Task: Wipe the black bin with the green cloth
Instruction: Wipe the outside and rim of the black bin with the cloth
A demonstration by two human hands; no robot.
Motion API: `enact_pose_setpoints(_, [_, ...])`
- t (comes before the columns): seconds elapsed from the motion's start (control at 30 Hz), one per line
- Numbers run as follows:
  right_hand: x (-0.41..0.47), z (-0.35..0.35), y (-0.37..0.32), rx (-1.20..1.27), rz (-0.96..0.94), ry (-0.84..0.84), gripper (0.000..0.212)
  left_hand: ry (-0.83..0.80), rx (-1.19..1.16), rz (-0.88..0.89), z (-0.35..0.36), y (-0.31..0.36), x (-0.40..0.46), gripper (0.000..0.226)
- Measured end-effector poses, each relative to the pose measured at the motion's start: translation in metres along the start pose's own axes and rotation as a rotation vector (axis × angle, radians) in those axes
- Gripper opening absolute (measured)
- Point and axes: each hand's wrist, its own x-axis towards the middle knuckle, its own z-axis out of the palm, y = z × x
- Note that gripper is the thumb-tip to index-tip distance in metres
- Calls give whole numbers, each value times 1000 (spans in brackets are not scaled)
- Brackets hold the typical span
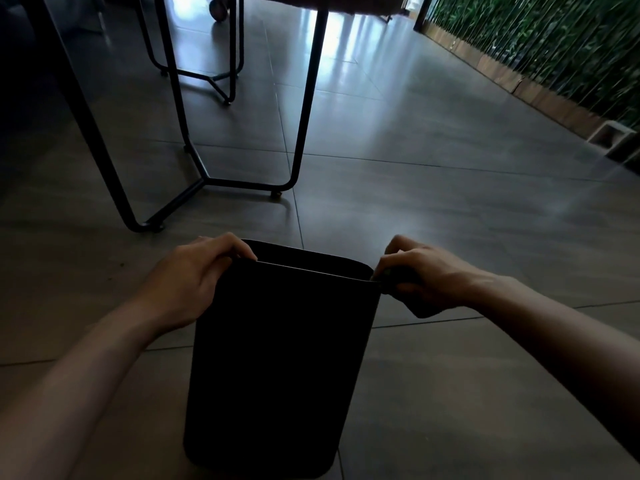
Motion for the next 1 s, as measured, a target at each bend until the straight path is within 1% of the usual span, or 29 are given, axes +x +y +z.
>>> enact_pose_setpoints(0.17, [-13,-2,-13,53,-112,-34,18,38,-12,-15,-2,-9,1,40])
enact_pose_setpoints(0.3, [-28,-16,-43,44,-183,-5,13,65,-2,-35,-12,-20,-1,42])
enact_pose_setpoints(0.43, [-45,-36,-82,-3,-223,37,19,48,3,-31,-18,-29,-6,34])
enact_pose_setpoints(0.53, [-53,-50,-112,-57,-254,56,18,18,56,-32,-17,-31,-6,26])
enact_pose_setpoints(0.6, [-52,-54,-127,-94,-247,72,18,1,94,-58,-14,-31,-6,24])
enact_pose_setpoints(0.7, [-45,-56,-142,-130,-202,101,20,42,106,-78,-10,-27,-6,16])
enact_pose_setpoints(0.73, [-41,-56,-146,-141,-183,103,20,59,99,-70,-11,-23,-7,17])
enact_pose_setpoints(0.83, [-29,-53,-157,-154,-132,101,18,68,20,17,-11,4,-9,34])
enact_pose_setpoints(0.93, [-14,-55,-169,-154,-96,95,15,20,-108,111,-9,32,-19,46])
enact_pose_setpoints(1.0, [-1,-57,-175,-160,-53,92,18,-6,-151,145,-8,42,-25,53])
